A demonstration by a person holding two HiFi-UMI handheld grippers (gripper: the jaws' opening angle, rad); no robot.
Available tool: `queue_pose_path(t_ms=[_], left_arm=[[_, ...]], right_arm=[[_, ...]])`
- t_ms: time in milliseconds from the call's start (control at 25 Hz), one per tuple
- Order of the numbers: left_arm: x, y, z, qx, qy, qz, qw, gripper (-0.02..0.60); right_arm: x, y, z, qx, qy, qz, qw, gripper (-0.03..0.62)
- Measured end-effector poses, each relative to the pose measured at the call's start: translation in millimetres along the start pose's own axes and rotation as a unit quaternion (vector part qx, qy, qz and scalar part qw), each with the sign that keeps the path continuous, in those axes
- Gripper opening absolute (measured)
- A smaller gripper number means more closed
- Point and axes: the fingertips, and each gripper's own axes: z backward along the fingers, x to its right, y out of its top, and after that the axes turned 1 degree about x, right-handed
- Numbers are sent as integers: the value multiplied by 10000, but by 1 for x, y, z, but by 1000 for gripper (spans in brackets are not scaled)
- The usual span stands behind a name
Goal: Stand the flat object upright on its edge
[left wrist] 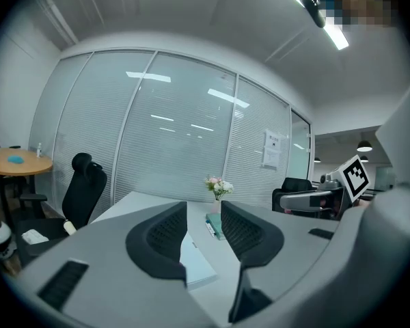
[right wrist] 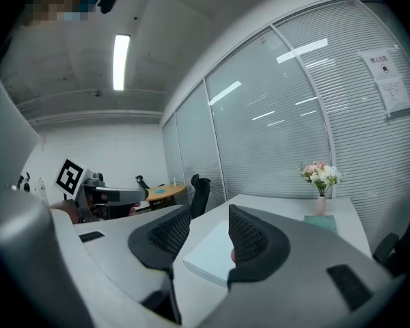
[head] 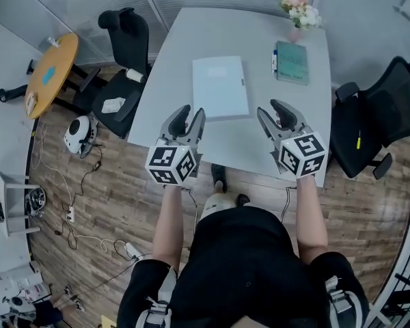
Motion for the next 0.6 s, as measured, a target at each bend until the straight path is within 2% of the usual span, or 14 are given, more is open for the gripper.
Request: queue_pose_path(t_ms=[440,600], left_arm=[[-87,26,-95,-214,-242,-297,9990,190],[-119,23,-123,-324,-363,-191,9986,198]], right_arm=[[36,25,-103,-189,-326,-27,9993,179],[46,27,-138,-222,-532,-56,9983,179]])
